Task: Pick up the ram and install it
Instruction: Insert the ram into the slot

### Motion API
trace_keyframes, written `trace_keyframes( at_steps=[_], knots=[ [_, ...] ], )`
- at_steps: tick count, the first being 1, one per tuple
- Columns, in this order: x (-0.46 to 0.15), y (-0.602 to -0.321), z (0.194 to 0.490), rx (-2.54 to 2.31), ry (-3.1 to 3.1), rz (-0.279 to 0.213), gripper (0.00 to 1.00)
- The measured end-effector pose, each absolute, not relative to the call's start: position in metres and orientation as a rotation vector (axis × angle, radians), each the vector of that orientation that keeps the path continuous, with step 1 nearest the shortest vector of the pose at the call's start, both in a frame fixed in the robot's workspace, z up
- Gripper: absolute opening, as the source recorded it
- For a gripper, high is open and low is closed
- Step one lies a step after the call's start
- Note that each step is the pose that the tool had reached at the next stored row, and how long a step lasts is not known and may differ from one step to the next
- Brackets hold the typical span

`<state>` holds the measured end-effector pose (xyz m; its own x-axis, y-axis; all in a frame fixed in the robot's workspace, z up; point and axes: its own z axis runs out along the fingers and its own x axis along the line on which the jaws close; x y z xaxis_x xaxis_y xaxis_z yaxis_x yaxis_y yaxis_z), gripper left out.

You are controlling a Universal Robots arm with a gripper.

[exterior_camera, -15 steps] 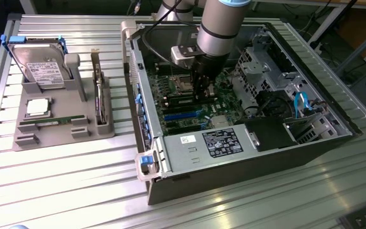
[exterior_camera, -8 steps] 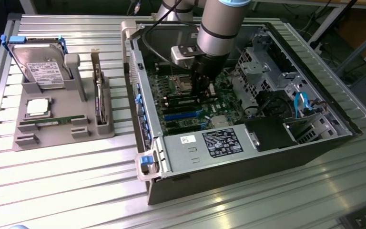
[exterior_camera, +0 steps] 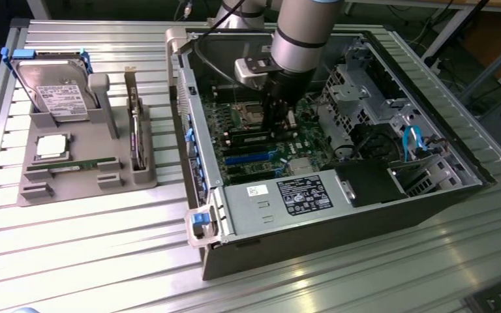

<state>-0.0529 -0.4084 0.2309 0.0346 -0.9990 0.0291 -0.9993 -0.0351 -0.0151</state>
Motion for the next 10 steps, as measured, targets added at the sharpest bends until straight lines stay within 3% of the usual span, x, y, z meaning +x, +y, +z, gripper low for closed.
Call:
trace_keyframes(
  at_steps=[10],
  knots=[
    [-0.053, -0.408, 0.261, 2.253, -2.176, 0.049, 0.4]
  ],
)
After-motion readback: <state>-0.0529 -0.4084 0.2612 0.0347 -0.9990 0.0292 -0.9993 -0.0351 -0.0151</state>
